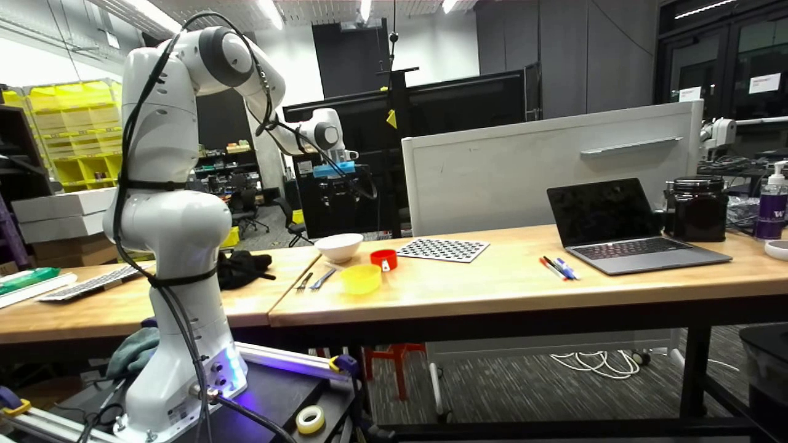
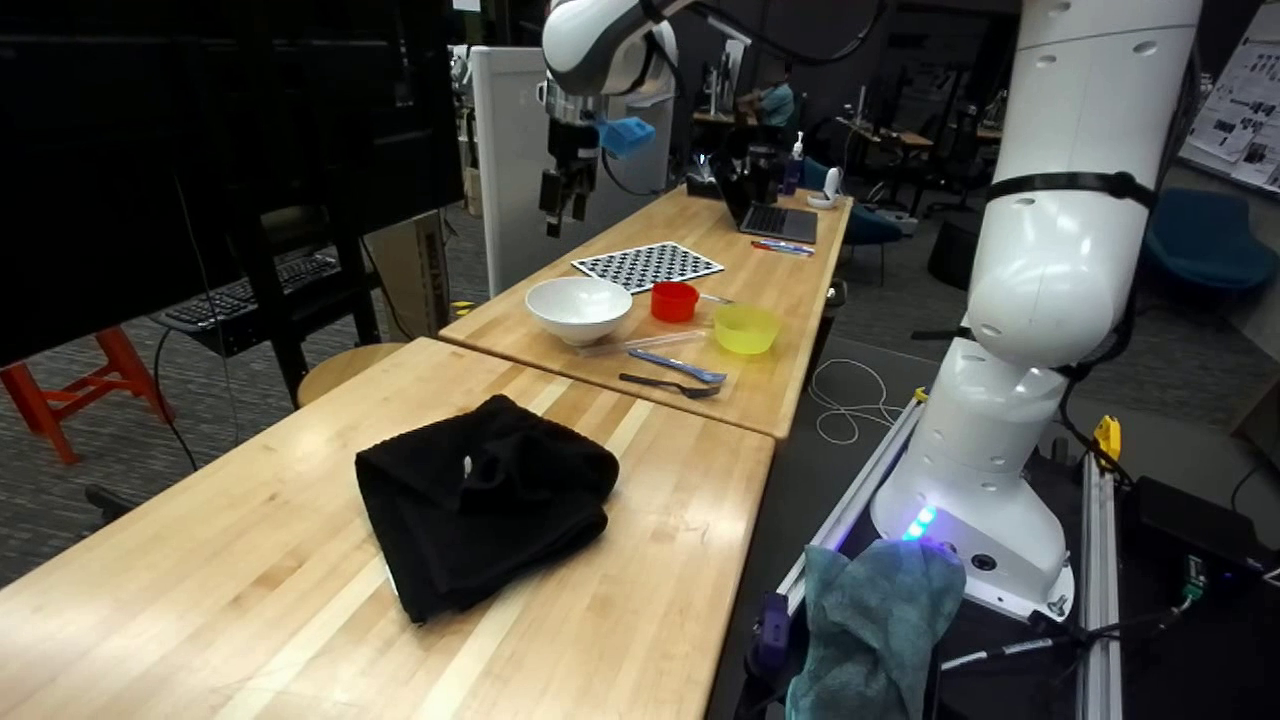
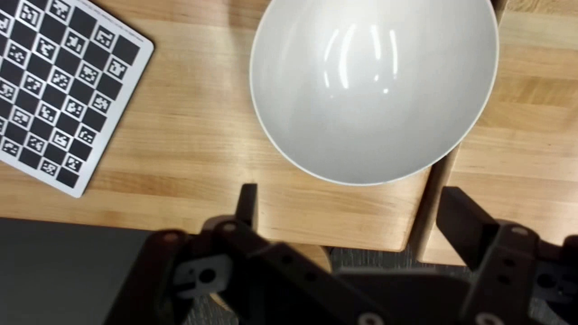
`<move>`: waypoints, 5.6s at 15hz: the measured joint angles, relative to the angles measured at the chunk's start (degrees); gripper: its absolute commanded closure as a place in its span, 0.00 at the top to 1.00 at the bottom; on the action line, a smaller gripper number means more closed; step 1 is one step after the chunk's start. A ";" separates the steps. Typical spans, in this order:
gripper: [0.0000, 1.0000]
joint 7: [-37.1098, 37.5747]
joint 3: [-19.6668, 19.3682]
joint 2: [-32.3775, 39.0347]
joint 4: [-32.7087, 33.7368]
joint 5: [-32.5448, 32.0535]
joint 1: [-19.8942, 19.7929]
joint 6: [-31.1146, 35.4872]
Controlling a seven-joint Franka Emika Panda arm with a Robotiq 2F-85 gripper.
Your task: Pick up the small orange pot and put it inside the white bowl
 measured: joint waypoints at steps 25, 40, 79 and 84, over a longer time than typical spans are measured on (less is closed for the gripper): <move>1.00 -1.39 -0.74 3.90 3.62 -4.77 -0.99 -0.03; 1.00 -10.47 -4.39 7.49 -4.38 -4.73 -11.71 7.81; 0.01 -15.32 -5.15 13.32 -1.87 -5.33 -14.14 10.14; 0.01 -16.88 -5.15 7.97 -7.74 -5.33 -14.10 13.19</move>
